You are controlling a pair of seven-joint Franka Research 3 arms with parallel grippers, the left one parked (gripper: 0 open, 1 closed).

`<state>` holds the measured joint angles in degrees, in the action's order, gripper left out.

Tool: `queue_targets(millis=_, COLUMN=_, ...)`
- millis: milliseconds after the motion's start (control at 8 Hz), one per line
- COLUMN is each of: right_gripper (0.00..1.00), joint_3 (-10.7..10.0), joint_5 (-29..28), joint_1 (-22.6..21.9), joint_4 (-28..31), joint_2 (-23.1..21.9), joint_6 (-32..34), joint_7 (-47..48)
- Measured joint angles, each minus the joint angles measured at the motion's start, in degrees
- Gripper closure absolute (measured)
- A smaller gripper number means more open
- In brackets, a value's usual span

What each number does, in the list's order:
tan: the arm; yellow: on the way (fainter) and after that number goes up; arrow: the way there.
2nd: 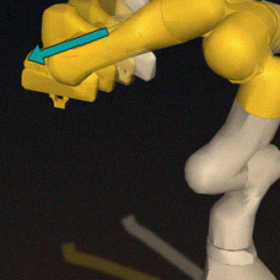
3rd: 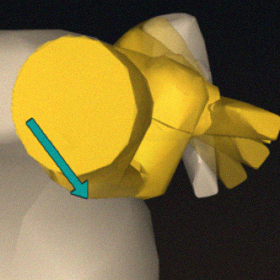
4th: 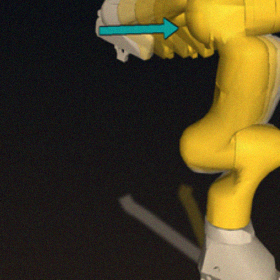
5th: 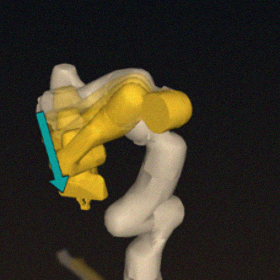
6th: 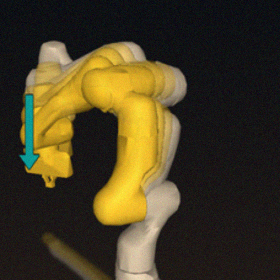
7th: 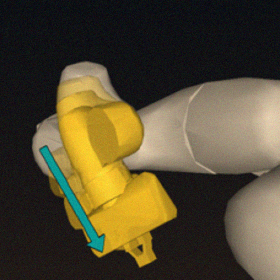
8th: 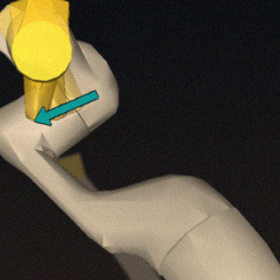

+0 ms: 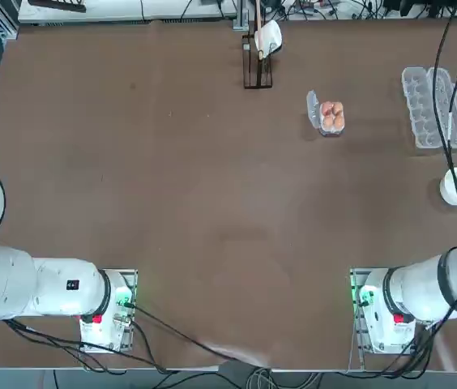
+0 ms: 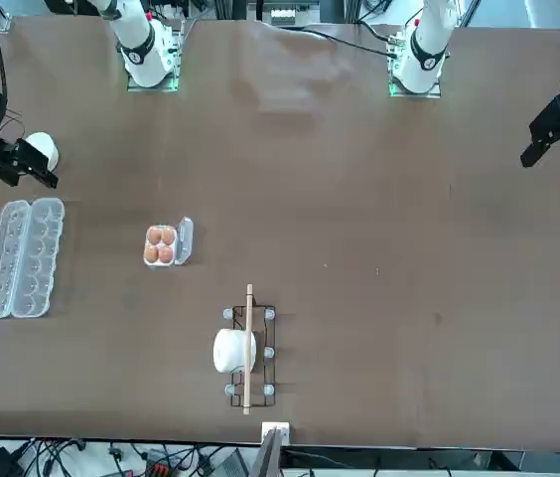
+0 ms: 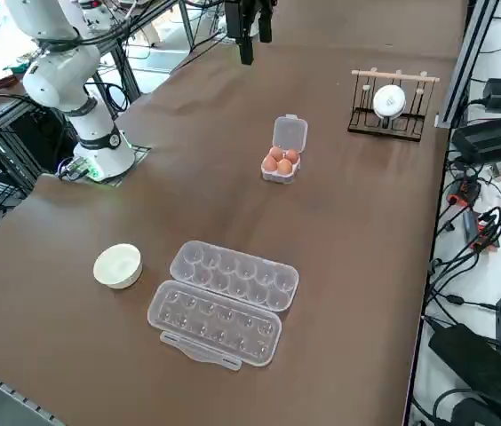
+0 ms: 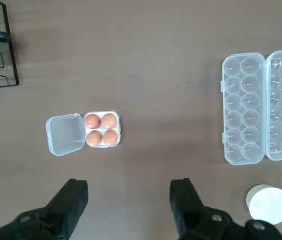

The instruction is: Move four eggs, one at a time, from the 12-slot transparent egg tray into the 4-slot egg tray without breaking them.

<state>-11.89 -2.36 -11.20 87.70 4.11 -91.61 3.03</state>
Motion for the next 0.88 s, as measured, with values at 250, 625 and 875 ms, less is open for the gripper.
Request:
queue_targets(millis=250, right_gripper=0.00, joint_3=1.04, joint_5=0.00, joint_1=1.13, joint_4=-0.03, joint_2=-0.10, joint_6=0.01, joint_7=-0.75)
queue_targets(millis=625, right_gripper=0.00, joint_3=6.82, joint_5=0.00, joint_1=6.35, joint_4=-0.03, joint_2=-0.22, joint_6=0.04, joint_7=-2.20)
queue_targets(millis=875, right_gripper=0.00, joint_3=10.02, joint_5=0.00, joint_1=10.05, joint_4=-0.03, joint_2=-0.28, joint_6=0.05, joint_7=-2.44)
